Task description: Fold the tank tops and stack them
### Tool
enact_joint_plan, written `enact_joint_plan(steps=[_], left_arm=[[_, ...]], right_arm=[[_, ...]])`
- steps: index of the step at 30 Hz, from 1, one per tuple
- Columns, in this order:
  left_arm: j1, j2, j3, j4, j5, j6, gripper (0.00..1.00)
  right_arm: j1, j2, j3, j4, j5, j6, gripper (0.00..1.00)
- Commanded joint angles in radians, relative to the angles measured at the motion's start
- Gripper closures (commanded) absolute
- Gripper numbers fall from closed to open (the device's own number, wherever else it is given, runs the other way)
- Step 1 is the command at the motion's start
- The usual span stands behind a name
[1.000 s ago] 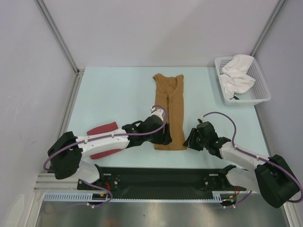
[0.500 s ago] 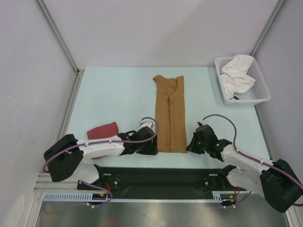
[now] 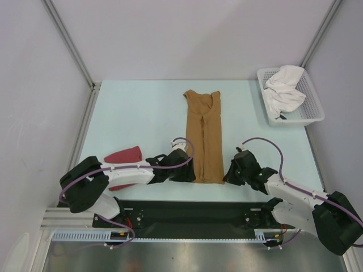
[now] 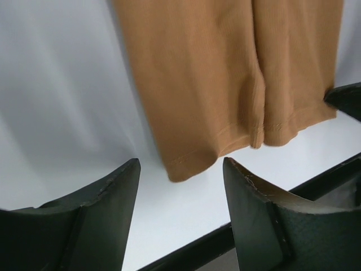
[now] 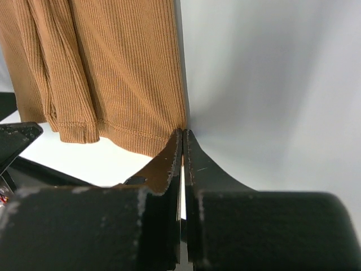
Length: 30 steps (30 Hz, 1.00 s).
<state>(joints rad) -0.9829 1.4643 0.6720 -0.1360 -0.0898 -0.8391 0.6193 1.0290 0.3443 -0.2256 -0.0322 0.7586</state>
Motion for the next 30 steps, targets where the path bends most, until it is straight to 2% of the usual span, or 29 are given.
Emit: enact_joint_plan(steps=[1, 3, 5, 6, 8, 9, 11, 17, 21, 22, 25, 30], left_arm=[[0.006, 0.051, 0.032, 0.059, 0.019, -0.032, 0.33], [0.006, 0.071, 0.031, 0.078, 0.019, -0.038, 0.35], [0.006, 0.083, 0.028, 0.090, 0.019, -0.040, 0.41], [0.006, 0.097, 0.026, 0.087, 0.016, -0.038, 0.57], [0.007, 0.108, 0.018, 0.088, 0.012, -0.040, 0.72], [0.007, 0.110, 0.008, 0.090, 0.012, -0.041, 0.83], [0.003, 0.099, -0.006, 0.090, 0.010, -0.045, 0.90], [-0.051, 0.053, -0.015, -0.003, -0.040, -0.049, 1.00], [-0.095, 0.030, -0.025, -0.014, -0.038, -0.077, 1.00], [-0.114, 0.010, -0.026, -0.036, -0.034, -0.084, 0.99], [-0.114, -0.025, -0.032, -0.051, -0.034, -0.084, 0.99], [-0.103, -0.074, -0.005, -0.092, -0.050, -0.060, 0.96]], right_arm=[[0.016, -0.007, -0.016, -0.047, -0.003, -0.019, 1.00], [0.019, -0.015, -0.016, -0.050, -0.003, -0.019, 1.00], [0.023, -0.021, -0.016, -0.055, -0.003, -0.021, 1.00], [0.025, -0.023, -0.016, -0.055, -0.003, -0.022, 1.00], [0.030, -0.026, -0.010, -0.061, -0.006, -0.024, 1.00], [0.033, -0.027, -0.008, -0.064, -0.006, -0.024, 1.00], [0.039, -0.036, -0.005, -0.076, -0.009, -0.024, 1.00], [0.109, -0.059, 0.031, -0.170, 0.057, -0.005, 1.00], [0.145, -0.105, 0.036, -0.204, 0.051, 0.022, 1.00], [0.170, -0.159, 0.085, -0.266, 0.095, 0.034, 1.00], [0.181, -0.190, 0.111, -0.314, 0.141, 0.030, 1.00], [0.181, -0.161, 0.186, -0.330, 0.175, -0.019, 1.00]])
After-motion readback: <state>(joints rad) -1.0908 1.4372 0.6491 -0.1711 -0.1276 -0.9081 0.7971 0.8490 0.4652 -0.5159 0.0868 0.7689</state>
